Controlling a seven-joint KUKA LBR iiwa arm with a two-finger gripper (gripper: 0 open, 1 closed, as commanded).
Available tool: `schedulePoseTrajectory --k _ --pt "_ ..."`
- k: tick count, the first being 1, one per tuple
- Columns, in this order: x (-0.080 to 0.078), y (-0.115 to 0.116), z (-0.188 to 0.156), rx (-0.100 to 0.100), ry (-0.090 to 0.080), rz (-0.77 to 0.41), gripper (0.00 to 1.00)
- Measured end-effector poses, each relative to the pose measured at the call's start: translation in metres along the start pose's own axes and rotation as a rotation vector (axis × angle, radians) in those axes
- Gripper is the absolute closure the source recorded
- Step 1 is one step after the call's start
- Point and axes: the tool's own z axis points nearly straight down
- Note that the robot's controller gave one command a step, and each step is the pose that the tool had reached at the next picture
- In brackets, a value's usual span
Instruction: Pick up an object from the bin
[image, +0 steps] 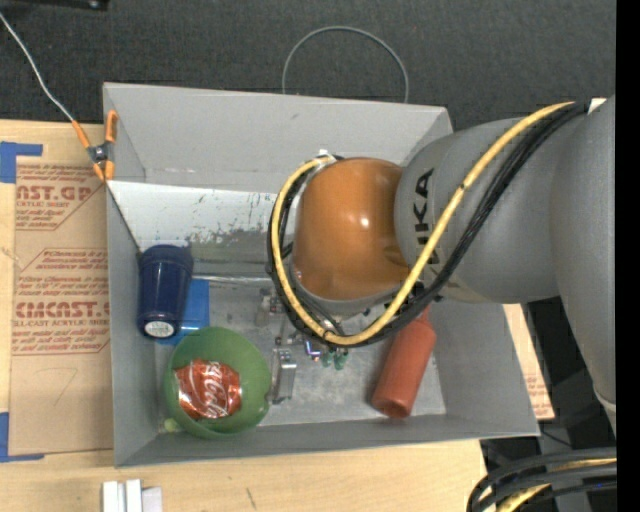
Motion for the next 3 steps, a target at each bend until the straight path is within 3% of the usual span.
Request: schedulePoseTrajectory --k 1,2,3 --pt "-0.002 -0.001 -0.004 -0.001 -0.008 0.002 0.00" --pt "-0.011 0.025 0.065 -0.001 -0.007 -0.105 0.00" --pt "0.003 0.050 0.107 -0.006 -0.023 -0.084 0.00"
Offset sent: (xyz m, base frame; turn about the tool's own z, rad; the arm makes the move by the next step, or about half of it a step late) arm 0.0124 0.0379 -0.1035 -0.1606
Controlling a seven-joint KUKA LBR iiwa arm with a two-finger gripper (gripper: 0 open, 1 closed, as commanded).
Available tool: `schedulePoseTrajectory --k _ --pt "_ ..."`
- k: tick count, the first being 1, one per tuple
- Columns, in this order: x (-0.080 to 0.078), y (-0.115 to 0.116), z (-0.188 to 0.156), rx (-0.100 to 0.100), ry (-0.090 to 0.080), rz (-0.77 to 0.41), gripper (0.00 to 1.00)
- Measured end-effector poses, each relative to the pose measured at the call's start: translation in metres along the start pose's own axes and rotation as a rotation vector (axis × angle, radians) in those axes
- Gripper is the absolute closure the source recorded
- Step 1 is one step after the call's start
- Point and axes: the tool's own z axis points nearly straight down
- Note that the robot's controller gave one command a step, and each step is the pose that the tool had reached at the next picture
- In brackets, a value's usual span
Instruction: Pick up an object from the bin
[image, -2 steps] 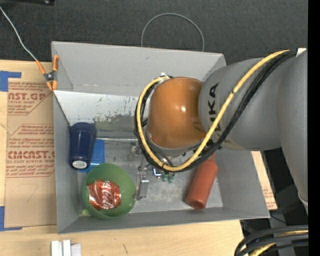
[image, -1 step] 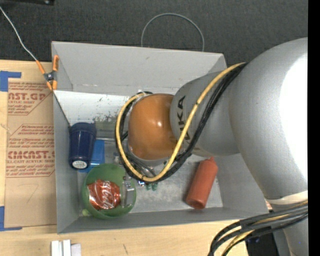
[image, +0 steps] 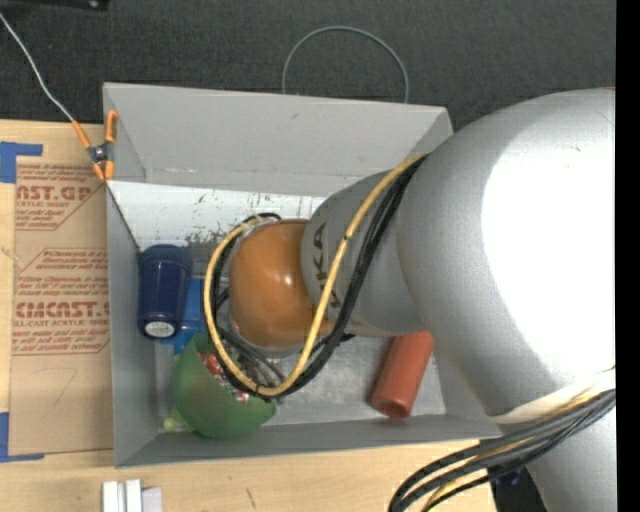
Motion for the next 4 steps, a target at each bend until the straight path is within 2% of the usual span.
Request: schedulePoseTrajectory --k 1,4 --pt "-0.0062 0.0024 0.0002 0.002 0.004 -0.082 1.00" --pt "-0.0064 0.0020 0.0002 0.001 0.004 -0.081 1.00"
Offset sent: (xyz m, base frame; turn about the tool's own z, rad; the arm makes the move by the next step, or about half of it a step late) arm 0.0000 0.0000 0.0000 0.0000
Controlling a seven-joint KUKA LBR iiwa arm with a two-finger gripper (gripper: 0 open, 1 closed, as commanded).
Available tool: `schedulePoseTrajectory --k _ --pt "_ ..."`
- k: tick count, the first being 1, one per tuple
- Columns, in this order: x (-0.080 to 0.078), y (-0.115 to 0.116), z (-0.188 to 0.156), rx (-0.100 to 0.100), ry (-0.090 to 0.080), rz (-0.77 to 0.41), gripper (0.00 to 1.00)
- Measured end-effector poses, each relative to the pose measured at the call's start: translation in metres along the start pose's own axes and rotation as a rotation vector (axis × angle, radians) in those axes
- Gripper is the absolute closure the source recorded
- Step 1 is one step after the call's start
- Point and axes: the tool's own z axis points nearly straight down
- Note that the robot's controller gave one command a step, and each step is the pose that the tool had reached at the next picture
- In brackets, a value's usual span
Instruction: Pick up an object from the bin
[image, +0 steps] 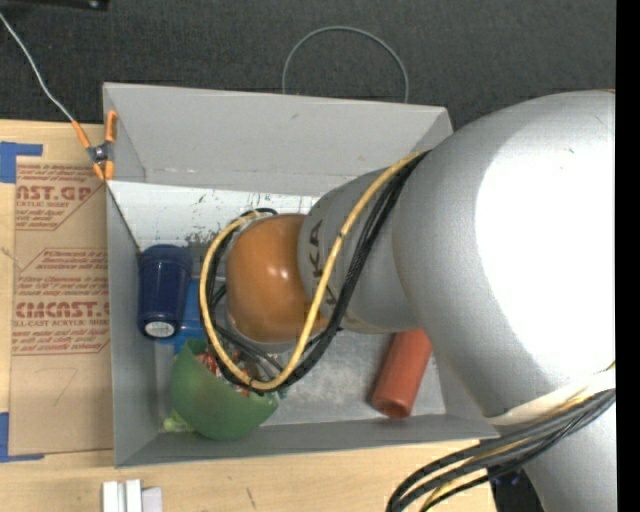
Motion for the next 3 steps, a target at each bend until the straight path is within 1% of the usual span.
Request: schedulePoseTrajectory --k 3 --pt "-0.0001 0.0000 -0.0001 0.000 0.000 0.000 1.00"
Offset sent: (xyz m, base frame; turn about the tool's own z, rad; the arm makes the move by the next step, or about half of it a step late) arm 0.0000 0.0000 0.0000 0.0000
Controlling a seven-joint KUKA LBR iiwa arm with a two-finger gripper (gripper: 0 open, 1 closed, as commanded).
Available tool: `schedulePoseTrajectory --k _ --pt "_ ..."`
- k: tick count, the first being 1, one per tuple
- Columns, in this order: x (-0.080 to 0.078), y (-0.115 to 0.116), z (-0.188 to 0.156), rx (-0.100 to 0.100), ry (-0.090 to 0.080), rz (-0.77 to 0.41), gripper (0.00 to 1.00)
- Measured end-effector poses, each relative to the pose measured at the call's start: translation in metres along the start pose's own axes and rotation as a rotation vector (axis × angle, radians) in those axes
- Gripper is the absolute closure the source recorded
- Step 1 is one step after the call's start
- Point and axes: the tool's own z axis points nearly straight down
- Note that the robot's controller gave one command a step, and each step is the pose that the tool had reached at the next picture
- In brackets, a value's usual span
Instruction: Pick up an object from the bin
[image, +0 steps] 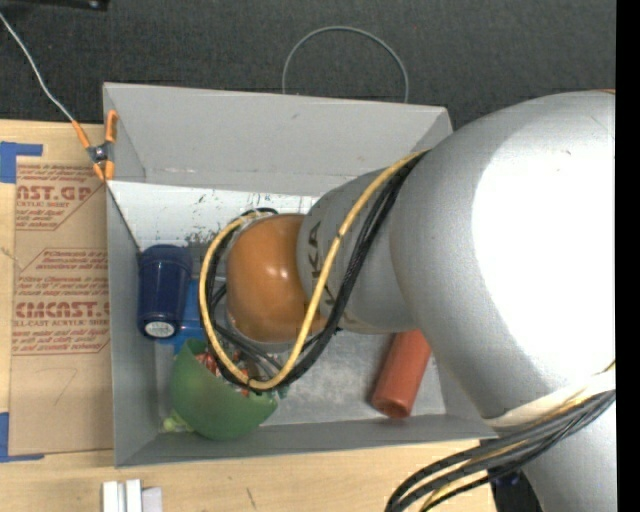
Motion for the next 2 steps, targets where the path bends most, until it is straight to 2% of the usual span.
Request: schedulePoseTrajectory --k 2 --pt "0.0000 0.0000 0.0000 0.000 0.000 0.000 1.00"
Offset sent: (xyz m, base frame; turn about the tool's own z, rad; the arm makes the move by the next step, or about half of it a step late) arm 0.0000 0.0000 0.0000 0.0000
